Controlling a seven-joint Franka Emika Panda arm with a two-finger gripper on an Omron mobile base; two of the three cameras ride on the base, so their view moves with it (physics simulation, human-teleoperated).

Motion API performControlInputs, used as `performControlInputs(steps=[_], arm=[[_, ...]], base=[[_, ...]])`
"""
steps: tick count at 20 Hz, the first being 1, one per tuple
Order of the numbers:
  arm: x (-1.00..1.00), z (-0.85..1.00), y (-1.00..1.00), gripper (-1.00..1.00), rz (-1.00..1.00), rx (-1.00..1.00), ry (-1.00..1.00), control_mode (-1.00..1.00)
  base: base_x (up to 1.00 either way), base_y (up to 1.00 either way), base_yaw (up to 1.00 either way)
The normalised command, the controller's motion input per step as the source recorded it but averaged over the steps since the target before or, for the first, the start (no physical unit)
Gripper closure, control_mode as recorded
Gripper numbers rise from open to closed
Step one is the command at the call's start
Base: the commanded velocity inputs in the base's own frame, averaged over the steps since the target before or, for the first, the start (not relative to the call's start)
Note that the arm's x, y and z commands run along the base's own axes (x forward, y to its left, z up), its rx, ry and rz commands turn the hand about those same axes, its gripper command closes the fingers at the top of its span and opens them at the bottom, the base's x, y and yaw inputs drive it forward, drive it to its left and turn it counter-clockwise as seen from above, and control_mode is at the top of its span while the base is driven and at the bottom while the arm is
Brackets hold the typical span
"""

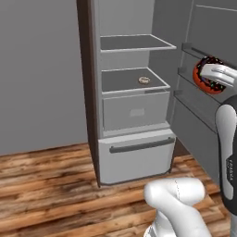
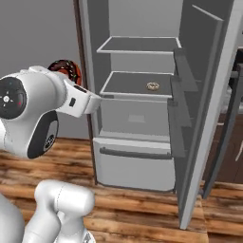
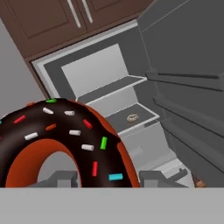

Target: Take the donuts from the fridge and place them on the empty tray on the dining counter.

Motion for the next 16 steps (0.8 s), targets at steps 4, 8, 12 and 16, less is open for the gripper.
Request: performControlInputs(steps=[4, 8, 12, 16], arm=[[0.00, 0.00, 0.00, 1.00, 0.00, 0.00, 0.00, 1.00], [0.00, 0.00, 0.00, 1.00, 0.00, 0.00, 0.00, 1.00], [0.00, 0.00, 0.00, 1.00, 0.00, 0.00, 0.00, 1.00], [0.00, 0.00, 0.00, 1.00, 0.00, 0.00, 0.00, 1.00]], base=[[-0.65, 0.23, -0.89], [-0.19, 0.05, -0.96], [-0.52, 1.00, -0.12], [-0.04, 1.00, 0.00]])
